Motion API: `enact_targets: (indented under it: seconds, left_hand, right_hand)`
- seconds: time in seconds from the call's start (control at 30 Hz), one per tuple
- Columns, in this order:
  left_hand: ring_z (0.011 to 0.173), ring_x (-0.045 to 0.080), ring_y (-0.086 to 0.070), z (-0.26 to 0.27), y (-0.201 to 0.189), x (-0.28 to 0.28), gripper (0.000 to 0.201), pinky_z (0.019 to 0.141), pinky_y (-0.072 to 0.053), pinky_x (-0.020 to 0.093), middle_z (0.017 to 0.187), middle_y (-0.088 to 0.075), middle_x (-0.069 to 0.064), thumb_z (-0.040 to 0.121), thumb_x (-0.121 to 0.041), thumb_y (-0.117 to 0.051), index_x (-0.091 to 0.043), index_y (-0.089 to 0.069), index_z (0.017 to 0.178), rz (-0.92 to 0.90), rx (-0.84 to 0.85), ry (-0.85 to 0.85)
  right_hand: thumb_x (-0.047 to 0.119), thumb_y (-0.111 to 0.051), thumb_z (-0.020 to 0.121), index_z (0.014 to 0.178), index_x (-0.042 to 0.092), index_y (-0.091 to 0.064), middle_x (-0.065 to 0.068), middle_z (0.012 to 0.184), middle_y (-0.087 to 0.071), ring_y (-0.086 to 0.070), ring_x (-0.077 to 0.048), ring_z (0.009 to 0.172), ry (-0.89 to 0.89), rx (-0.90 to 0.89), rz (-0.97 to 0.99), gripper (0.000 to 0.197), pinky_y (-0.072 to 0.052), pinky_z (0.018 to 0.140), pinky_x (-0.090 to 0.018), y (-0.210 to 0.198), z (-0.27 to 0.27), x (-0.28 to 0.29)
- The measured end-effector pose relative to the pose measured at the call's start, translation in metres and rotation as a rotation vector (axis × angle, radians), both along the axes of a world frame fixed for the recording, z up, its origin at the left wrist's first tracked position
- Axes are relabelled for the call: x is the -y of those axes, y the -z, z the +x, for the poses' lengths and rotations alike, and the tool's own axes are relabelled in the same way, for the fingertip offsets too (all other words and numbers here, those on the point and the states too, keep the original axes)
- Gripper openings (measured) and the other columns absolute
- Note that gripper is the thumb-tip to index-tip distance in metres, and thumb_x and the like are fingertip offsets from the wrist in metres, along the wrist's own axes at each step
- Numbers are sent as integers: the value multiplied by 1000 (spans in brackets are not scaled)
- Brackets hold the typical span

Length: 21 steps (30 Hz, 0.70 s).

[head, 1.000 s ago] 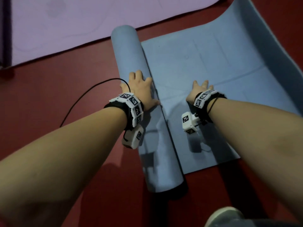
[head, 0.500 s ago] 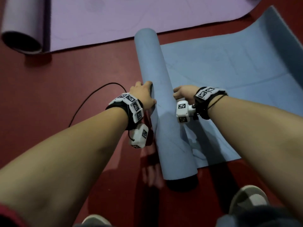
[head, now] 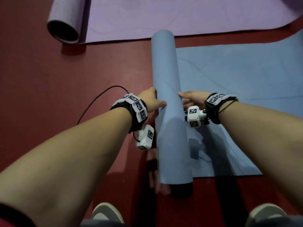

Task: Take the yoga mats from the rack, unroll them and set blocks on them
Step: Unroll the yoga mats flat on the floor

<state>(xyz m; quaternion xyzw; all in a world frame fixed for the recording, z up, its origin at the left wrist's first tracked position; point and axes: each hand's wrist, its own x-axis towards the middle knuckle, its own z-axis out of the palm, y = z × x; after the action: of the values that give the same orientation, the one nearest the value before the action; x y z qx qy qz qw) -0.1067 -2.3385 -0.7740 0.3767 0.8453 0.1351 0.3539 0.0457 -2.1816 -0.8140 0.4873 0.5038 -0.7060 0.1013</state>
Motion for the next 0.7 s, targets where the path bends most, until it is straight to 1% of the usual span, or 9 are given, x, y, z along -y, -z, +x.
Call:
enact_targets:
  seconds: [0.07,0.13,0.2,0.23,0.3,0.4,0.53,0.6,0.7]
  left_hand:
    - [108,26,-58,0,1,-2,68,89,-48,34,128,-57,8,84,-42,-71,-13,-44,139,62,6,-92]
    - [121,32,-53,0,1,-3,74,101,-45,39,140,-47,13,84,-44,-71,-22,-39,147,140,-20,-146]
    - [128,35,-46,0,0,-6,73,107,-41,42,144,-38,13,84,-42,-69,-32,-37,148,161,-77,-151]
    - [131,36,-41,0,-1,-7,71,108,-40,43,146,-35,11,84,-41,-69,-35,-38,148,146,-102,-145]
    - [134,35,-35,0,0,-8,68,108,-37,42,149,-31,8,83,-39,-69,-38,-41,145,104,-130,-147]
    - [134,35,-33,-2,0,-9,59,107,-36,42,151,-30,7,83,-35,-68,-35,-49,139,91,-162,-192]
    - [135,31,-31,-1,-2,-14,55,105,-37,43,153,-30,1,83,-32,-67,-34,-53,136,117,-271,-186]
    - [136,29,-28,-1,-3,-17,51,105,-35,48,152,-32,-4,84,-35,-64,-40,-54,134,88,-339,-114]
    - [137,29,-26,-2,-4,-16,43,107,-30,51,152,-31,-3,87,-39,-61,-37,-58,130,4,-400,-90]
  right_hand:
    - [40,-69,89,110,12,-58,-9,83,-70,-67,-21,63,-50,-16,26,37,-54,56,-33,-1,-11,8]
    - [54,-80,71,116,12,-54,-9,90,-69,-68,-21,66,-97,-10,105,66,-54,58,-35,-3,-23,15]
    - [64,-81,55,114,15,-50,-5,84,-62,-59,-16,54,-130,-1,188,82,-49,54,-32,-1,-33,17]
    - [65,-78,56,111,17,-50,-4,83,-59,-55,-17,54,-136,-11,198,78,-49,56,-33,1,-37,17]
    - [58,-70,76,107,20,-49,-9,95,-59,-57,-24,66,-130,-28,173,53,-51,65,-40,-2,-41,20]
    - [24,-53,100,98,20,-49,-14,96,-54,-58,-26,66,-89,-76,111,6,-49,51,-29,-4,-45,22]
    - [8,-54,94,94,27,-51,-15,91,-56,-56,-25,60,-161,-54,155,19,-41,57,-32,0,-52,26]
    - [6,-57,92,94,26,-50,-11,89,-56,-58,-27,67,-213,-73,192,21,-42,55,-30,1,-55,28]
    - [3,-59,90,97,21,-54,-5,89,-61,-64,-27,82,-290,-118,216,20,-44,56,-29,-1,-59,30]
